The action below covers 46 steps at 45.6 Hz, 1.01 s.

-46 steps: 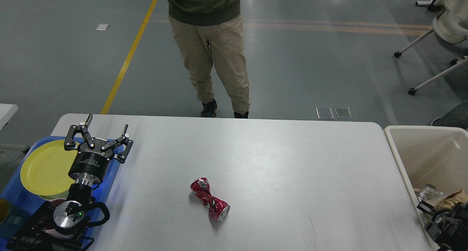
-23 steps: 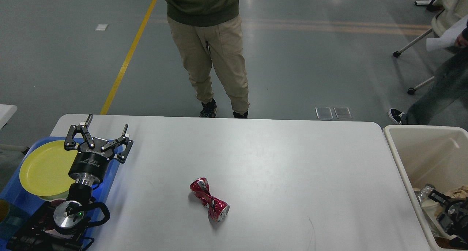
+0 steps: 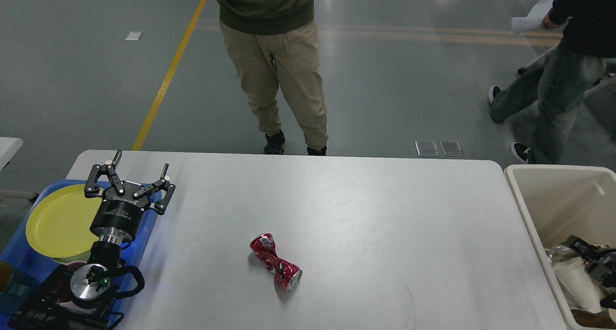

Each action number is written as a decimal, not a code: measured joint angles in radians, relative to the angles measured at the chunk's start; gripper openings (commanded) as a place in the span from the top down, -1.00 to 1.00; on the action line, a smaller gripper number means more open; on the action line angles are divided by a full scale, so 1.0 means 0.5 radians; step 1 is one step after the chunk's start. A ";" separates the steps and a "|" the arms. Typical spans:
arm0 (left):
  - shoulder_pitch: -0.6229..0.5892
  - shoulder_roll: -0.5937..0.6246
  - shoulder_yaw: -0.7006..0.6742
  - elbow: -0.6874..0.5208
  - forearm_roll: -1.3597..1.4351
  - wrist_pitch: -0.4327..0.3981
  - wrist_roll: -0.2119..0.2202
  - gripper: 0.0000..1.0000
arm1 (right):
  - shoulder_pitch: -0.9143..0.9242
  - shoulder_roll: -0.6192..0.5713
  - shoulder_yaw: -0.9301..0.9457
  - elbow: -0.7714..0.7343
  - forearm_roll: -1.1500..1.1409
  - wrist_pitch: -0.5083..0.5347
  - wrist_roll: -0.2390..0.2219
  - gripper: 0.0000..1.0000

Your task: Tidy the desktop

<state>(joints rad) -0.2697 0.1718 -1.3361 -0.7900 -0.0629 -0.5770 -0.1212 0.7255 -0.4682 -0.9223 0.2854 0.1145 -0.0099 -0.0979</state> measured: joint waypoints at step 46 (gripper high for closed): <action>0.000 0.000 0.000 0.000 0.000 -0.002 0.000 -0.93 | 2.992 0.282 -0.964 2.126 -0.201 1.638 -0.013 -1.00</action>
<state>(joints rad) -0.2699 0.1718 -1.3361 -0.7900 -0.0629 -0.5780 -0.1212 2.2214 -0.3271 -1.4043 1.3484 0.0142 0.8089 -0.1044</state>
